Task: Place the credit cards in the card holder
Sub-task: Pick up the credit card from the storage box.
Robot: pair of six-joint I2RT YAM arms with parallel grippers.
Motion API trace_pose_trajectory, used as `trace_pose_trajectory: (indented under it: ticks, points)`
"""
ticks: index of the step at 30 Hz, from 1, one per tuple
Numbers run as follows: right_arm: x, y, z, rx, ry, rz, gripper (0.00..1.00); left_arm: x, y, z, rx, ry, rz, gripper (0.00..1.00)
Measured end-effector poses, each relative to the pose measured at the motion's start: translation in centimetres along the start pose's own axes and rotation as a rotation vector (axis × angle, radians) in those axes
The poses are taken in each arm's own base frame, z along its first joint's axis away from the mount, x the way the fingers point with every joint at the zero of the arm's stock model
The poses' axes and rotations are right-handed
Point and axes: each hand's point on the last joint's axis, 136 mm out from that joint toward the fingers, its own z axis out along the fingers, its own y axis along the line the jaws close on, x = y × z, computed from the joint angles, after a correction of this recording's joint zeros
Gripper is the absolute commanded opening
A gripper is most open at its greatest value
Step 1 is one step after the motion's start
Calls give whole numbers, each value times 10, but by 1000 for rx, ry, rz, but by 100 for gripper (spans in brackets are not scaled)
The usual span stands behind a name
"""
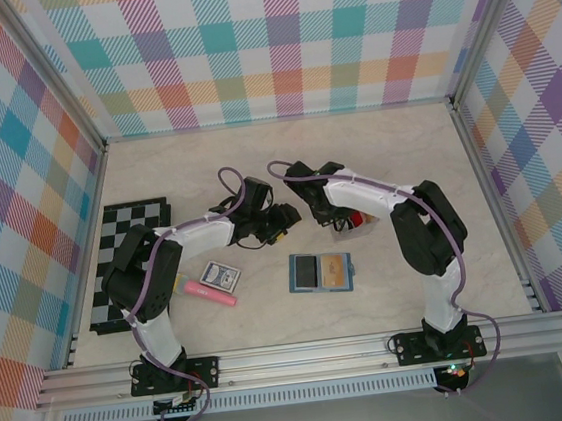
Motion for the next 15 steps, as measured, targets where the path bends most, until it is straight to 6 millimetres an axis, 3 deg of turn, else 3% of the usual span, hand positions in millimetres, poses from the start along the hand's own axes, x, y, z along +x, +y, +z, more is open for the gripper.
trace_pose_trajectory:
  ticks: [9,15]
  points:
    - [3,-2,1,9,0,-6,21,0,0,0,0,0,0,54]
    - [7,7,0,-83,24,0,28,0,0,0,0,1,-1,54]
